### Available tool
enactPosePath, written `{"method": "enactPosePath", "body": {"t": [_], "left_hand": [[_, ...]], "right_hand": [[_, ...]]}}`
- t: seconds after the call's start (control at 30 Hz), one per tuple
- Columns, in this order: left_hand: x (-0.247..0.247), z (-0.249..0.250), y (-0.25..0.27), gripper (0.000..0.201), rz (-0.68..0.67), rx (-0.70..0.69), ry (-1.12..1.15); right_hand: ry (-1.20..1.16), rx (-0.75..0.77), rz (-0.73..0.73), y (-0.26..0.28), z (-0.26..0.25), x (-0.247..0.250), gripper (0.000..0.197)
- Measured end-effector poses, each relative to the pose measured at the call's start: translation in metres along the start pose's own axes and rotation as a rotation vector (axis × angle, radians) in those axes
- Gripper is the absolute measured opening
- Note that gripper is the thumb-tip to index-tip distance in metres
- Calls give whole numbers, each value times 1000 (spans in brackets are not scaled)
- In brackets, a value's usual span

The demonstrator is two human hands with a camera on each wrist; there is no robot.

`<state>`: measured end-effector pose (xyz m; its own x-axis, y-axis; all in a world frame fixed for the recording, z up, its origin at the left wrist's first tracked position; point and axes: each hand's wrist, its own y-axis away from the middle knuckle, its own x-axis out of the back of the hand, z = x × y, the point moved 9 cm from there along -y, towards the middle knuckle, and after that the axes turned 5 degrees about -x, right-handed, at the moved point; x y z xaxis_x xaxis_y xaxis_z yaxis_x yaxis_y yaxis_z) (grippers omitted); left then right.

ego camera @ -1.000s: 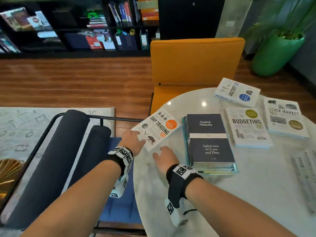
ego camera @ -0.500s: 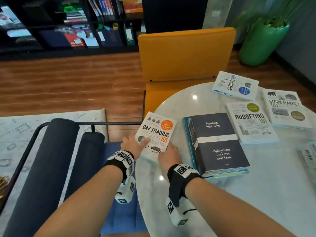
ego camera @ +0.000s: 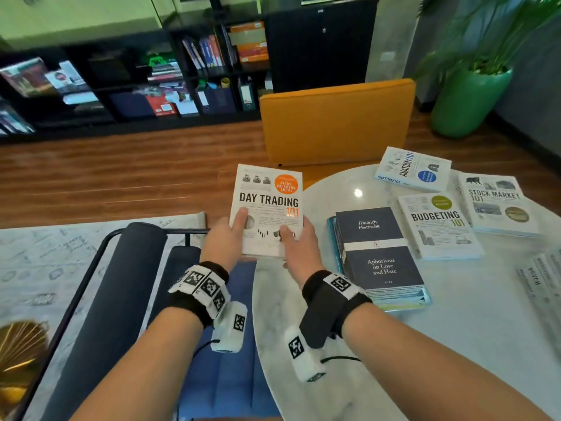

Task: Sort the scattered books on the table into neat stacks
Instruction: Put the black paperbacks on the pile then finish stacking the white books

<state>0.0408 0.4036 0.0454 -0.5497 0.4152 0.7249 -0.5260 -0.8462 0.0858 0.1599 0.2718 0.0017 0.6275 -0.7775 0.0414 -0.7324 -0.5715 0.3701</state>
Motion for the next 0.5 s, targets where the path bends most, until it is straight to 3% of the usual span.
{"method": "enactPosePath", "body": {"t": [0.13,0.23,0.4,0.5], "left_hand": [[5,60,15,58,22,-118,133],[-17,106,40,45,31,-165,237],[-90,184,88,36,-94,-313,275],[-156,229,122,36,-199,-326,244]], "right_hand": [[42,124,24,11,-53,48,23],[88,173,53,22,-71,104,24],[159,192,145,50,-74,221,29],[237,166,236,68,-57,308,29]]}}
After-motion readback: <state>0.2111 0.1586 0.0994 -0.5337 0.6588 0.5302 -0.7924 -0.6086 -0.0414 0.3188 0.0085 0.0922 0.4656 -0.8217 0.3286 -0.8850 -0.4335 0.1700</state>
